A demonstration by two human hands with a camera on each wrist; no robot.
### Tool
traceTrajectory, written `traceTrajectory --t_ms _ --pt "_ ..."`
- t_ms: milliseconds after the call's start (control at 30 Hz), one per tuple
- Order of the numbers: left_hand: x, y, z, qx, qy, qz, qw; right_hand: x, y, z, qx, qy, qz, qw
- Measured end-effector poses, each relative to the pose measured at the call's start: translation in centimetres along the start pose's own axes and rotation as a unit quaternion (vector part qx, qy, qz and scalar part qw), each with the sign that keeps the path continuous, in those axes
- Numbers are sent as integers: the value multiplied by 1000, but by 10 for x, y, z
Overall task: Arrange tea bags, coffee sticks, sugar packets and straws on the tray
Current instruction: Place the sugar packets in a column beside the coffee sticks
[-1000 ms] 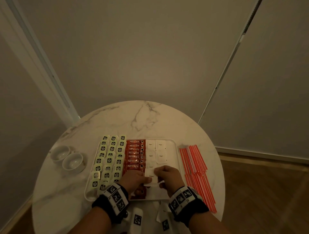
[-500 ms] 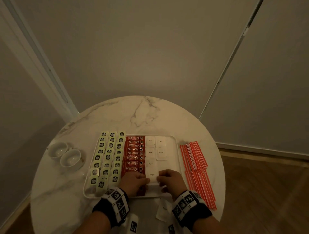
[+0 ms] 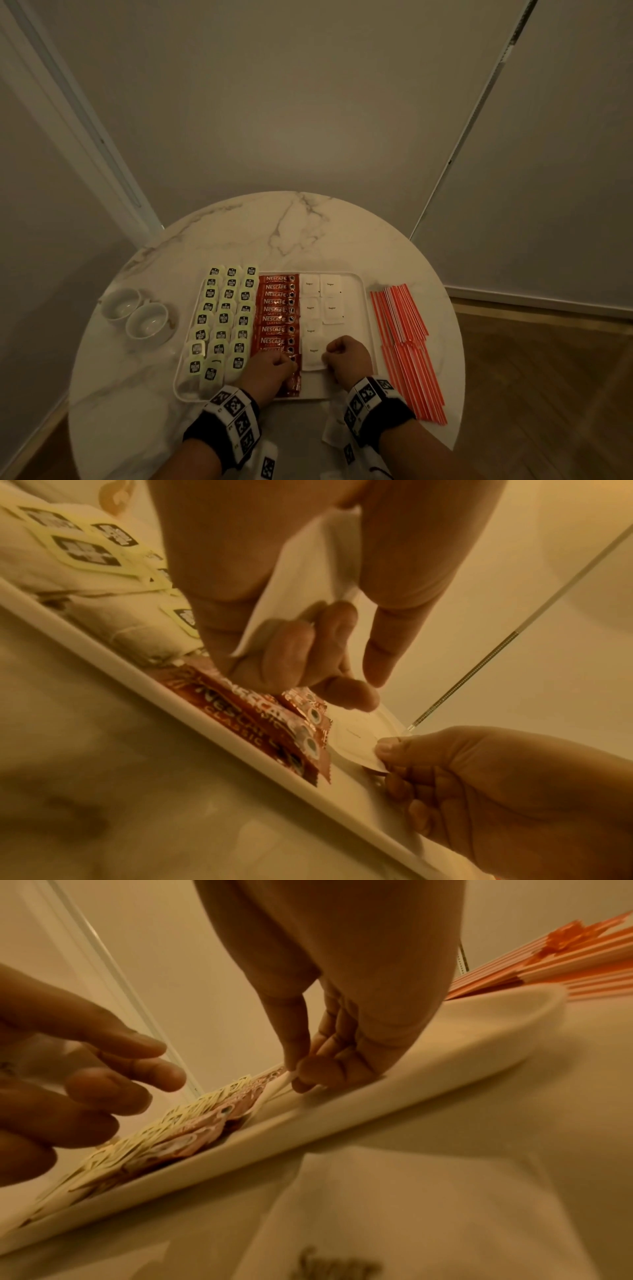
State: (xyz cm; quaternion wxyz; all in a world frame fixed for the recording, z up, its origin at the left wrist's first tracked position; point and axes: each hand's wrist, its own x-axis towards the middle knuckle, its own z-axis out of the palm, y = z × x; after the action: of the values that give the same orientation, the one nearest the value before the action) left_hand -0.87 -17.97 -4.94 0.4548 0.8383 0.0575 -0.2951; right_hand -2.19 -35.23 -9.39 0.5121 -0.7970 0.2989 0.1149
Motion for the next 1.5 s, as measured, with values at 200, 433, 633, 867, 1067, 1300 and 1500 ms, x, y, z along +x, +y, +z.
traceTrajectory --t_ms 200,433,633,867,1067,1300,1500 --pt "3 -3 0 7 -4 -6 1000 2 0 2 -37 5 -19 999" --pt "4 -8 -1 15 -8 -13 1000 2 -1 5 -66 19 -28 997" --pt "4 -9 1 19 -13 -10 1000 0 -2 10 -99 36 -34 994" --pt "6 -10 3 -1 -20 -10 1000 -1 -2 10 -129 31 -31 991" --pt "7 -8 12 33 -44 -16 998 -3 -8 10 -168 18 -23 985" --pt "4 -2 19 157 -62 7 986 -1 -13 12 -242 -1 -36 970" --pt "4 3 19 189 -72 14 979 0 -14 12 -251 -7 -32 967"
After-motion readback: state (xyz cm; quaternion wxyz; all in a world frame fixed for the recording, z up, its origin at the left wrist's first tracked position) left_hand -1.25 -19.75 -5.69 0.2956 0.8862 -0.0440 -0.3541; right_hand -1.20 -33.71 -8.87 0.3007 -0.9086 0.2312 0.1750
